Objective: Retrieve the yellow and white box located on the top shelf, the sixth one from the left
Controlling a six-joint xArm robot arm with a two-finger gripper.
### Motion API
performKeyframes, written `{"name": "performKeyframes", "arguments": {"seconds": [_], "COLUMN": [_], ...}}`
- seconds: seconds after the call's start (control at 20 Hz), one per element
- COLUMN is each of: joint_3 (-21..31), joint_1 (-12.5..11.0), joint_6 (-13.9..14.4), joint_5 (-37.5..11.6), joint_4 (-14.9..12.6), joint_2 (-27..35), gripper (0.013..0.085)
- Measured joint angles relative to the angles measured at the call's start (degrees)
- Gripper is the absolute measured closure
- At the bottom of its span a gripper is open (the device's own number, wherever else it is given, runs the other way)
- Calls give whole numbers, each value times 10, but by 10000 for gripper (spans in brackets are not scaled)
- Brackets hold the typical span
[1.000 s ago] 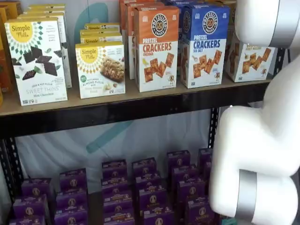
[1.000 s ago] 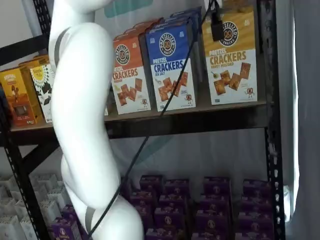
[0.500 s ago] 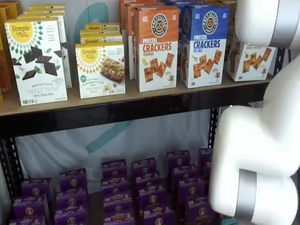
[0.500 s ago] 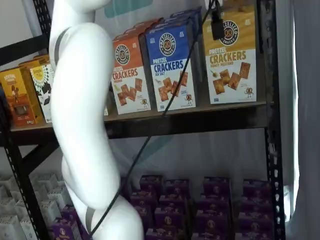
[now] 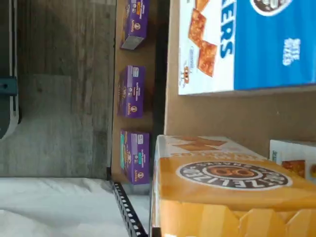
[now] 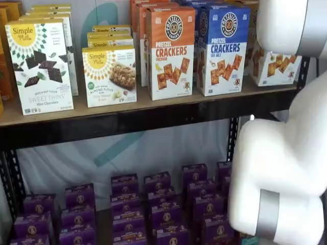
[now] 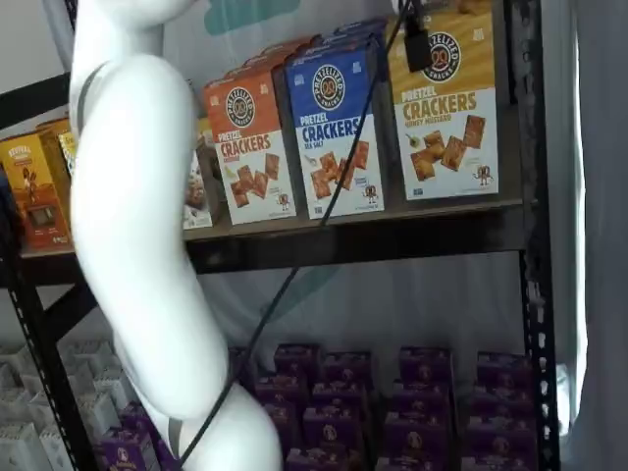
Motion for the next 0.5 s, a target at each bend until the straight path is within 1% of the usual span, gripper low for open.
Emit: {"name": "performKeyframes", "arguments": {"seconds": [0.15, 0.3, 0.5], "joint_3": [8, 15, 35], "joint_1": [-6, -17, -31], "joint_6": [-5, -12, -25], "joint_5": [20, 48, 79], "joint_4": [-4, -2, -5], "joint_2": [-17, -38, -77], "gripper": [410, 410, 410]}}
